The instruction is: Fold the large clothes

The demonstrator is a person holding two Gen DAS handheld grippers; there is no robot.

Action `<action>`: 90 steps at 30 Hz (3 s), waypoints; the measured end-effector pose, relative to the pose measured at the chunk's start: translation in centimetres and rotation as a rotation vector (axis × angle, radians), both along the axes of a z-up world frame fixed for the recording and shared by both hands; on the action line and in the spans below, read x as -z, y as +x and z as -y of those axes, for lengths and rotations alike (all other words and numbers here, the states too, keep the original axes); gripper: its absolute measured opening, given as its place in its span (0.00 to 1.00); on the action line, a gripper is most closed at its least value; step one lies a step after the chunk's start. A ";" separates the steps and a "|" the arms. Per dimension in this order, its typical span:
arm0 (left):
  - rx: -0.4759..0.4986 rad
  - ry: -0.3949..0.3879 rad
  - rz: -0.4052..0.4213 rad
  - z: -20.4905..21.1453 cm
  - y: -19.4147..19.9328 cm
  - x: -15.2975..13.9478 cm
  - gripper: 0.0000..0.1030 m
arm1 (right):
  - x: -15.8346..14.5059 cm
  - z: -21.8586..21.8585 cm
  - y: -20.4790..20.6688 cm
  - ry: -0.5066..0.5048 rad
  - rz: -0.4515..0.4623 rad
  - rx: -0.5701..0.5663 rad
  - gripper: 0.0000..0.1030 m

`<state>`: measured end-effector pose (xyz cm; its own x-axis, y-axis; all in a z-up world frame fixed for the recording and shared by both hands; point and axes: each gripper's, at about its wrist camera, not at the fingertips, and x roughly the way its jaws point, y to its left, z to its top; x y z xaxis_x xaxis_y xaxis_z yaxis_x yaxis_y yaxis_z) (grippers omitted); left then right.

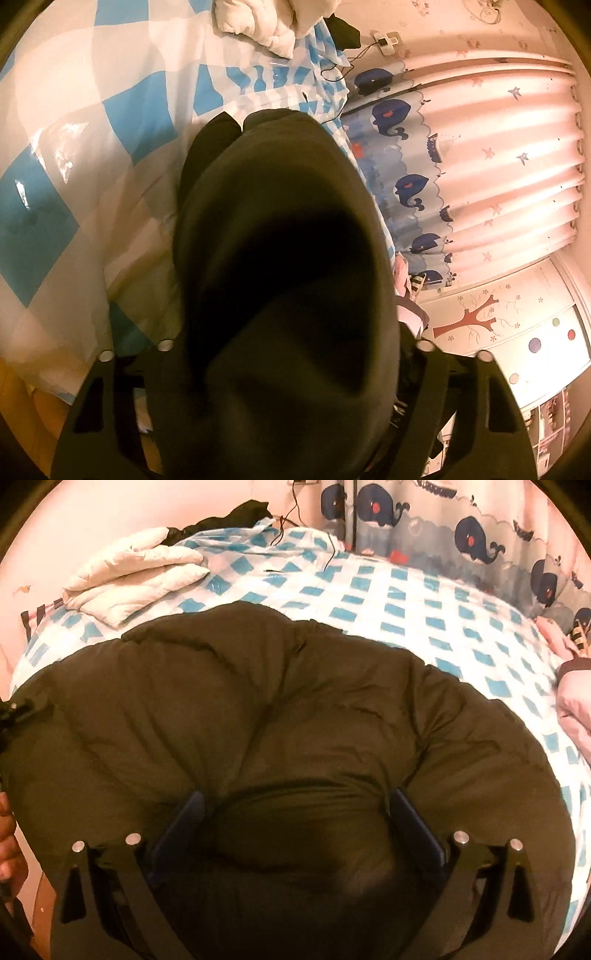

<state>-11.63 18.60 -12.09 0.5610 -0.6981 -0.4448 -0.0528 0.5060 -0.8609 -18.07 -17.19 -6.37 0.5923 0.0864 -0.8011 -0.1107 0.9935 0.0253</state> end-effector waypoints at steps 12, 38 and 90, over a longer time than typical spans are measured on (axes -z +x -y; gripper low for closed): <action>0.047 0.087 0.100 1.4 -0.3 -3.7 0.41 | -1.4 1.5 0.8 0.009 0.028 0.086 0.94; 0.211 0.532 0.342 12.3 -0.6 -13.5 0.40 | 2.1 1.7 0.2 -0.020 -0.049 0.005 0.95; 1.058 1.267 0.884 47.5 -20.9 -9.5 0.74 | -4.4 28.7 -0.4 0.406 -0.102 0.123 0.94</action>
